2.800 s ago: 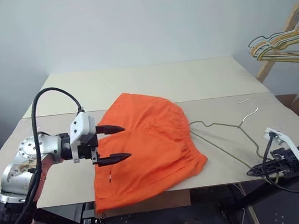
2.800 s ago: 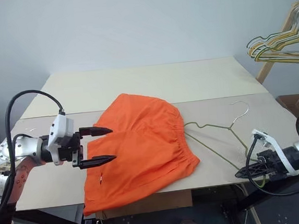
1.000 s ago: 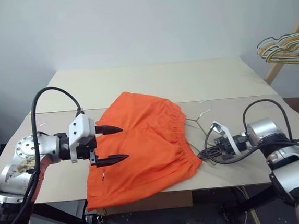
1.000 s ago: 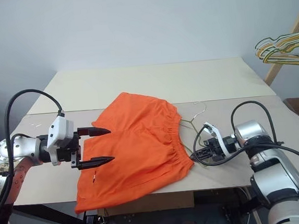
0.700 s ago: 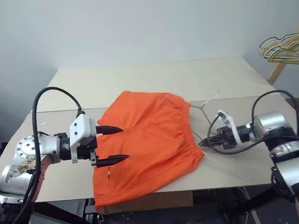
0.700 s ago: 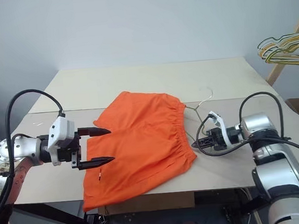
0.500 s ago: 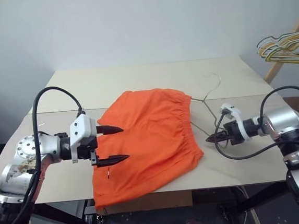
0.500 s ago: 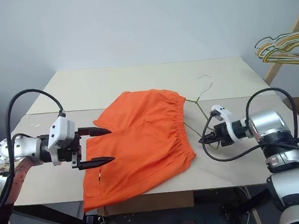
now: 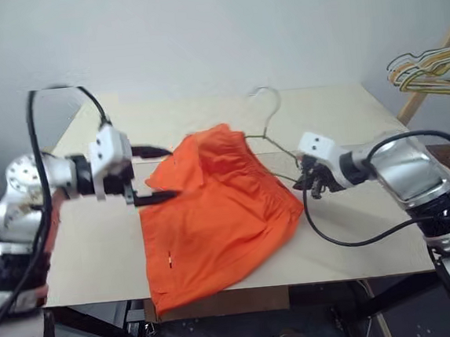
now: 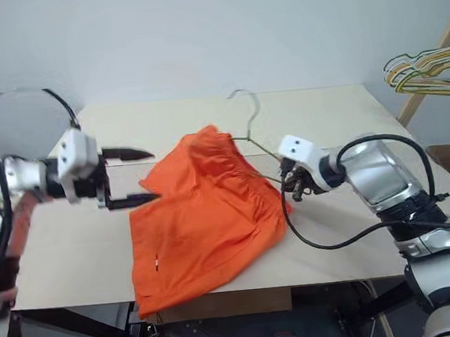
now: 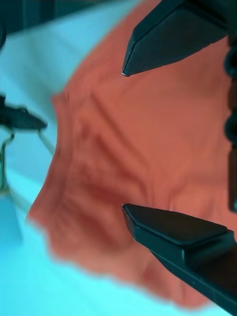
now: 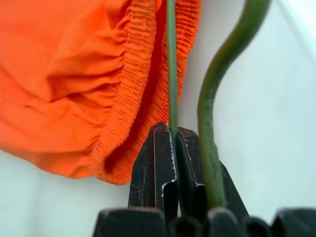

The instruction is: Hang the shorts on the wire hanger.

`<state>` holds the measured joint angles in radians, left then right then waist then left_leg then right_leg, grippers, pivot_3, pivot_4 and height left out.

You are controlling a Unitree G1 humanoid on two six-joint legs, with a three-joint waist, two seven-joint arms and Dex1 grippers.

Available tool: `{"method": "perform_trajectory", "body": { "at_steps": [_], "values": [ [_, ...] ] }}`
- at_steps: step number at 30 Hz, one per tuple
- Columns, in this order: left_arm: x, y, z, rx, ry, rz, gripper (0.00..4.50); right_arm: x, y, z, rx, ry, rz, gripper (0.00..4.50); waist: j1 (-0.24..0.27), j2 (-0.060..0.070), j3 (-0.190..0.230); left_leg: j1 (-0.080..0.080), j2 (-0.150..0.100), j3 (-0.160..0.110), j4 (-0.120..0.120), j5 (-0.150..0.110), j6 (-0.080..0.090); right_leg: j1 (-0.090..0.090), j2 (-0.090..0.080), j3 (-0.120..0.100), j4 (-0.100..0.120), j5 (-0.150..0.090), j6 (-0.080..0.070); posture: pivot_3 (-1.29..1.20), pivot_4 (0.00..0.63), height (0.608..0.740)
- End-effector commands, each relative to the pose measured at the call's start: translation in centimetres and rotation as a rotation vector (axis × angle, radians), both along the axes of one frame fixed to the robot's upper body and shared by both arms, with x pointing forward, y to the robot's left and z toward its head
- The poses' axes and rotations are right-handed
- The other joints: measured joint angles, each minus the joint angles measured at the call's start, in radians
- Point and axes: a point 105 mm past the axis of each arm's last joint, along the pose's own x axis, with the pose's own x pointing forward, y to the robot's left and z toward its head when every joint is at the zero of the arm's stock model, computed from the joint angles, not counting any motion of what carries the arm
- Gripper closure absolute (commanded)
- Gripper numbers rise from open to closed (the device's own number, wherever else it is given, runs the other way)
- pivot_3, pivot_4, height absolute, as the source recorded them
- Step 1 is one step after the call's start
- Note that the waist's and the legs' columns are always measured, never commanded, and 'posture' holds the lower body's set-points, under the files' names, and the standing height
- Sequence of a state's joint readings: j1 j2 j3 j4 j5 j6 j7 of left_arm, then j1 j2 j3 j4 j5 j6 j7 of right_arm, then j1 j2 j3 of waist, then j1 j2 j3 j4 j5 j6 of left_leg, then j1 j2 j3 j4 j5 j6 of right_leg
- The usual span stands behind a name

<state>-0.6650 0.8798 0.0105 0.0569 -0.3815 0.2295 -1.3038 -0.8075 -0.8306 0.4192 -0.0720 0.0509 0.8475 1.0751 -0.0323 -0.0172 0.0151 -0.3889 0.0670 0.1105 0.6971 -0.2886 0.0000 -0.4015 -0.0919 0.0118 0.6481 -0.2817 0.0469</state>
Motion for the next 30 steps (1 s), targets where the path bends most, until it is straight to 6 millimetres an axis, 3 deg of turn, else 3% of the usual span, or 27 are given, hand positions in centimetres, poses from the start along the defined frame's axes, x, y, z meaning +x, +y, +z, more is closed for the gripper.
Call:
{"method": "perform_trajectory", "body": {
  "at_steps": [1, 7, 14, 24, 30],
  "values": [
    [0.8, 0.7, 2.4, 0.048, -0.091, -0.015, 0.01, 0.0, 1.7, 2.0, -0.120, -0.173, 0.124, 4.50, -0.008, 0.000, 0.000, -0.001, 0.000, 0.000, 0.000, 0.001, -0.001, 0.000, 0.000, 0.000, 0.000, 0.000, 0.000, -0.05, 0.000, 0.740],
    [2.2, 0.7, 2.9, 0.153, -0.147, -0.063, 0.01, -0.8, 2.6, 2.3, -0.286, -0.285, 0.281, 4.50, -0.029, 0.000, 0.000, -0.003, 0.000, 0.000, 0.001, 0.001, -0.002, -0.002, 0.000, 0.000, -0.001, 0.000, 0.000, -0.07, 0.000, 0.740],
    [2.3, -1.7, -0.6, 0.230, -0.041, -0.222, 0.01, -1.2, 3.0, 3.4, -0.260, -0.270, 0.280, 4.50, -0.052, 0.000, 0.000, -0.002, 0.000, 0.000, 0.003, 0.001, -0.002, -0.002, 0.000, 0.000, 0.001, 0.000, 0.000, -0.10, 0.000, 0.740],
    [3.1, -2.9, -3.3, 0.285, 0.007, -0.264, 0.01, -2.5, 3.1, 3.7, -0.158, -0.110, 0.235, 4.50, -0.095, 0.000, 0.000, -0.002, 0.001, 0.000, 0.003, 0.001, -0.002, -0.002, 0.000, 0.000, 0.002, 0.000, 0.000, -0.14, 0.000, 0.740],
    [4.2, -3.1, -4.5, 0.298, 0.051, -0.231, 0.01, -4.5, 3.9, 4.1, -0.043, 0.073, 0.279, 4.50, -0.115, 0.000, 0.000, -0.002, 0.001, 0.000, 0.004, 0.000, 0.000, -0.002, 0.000, 0.000, 0.003, 0.000, 0.000, -0.14, 0.000, 0.740]
  ]
}}
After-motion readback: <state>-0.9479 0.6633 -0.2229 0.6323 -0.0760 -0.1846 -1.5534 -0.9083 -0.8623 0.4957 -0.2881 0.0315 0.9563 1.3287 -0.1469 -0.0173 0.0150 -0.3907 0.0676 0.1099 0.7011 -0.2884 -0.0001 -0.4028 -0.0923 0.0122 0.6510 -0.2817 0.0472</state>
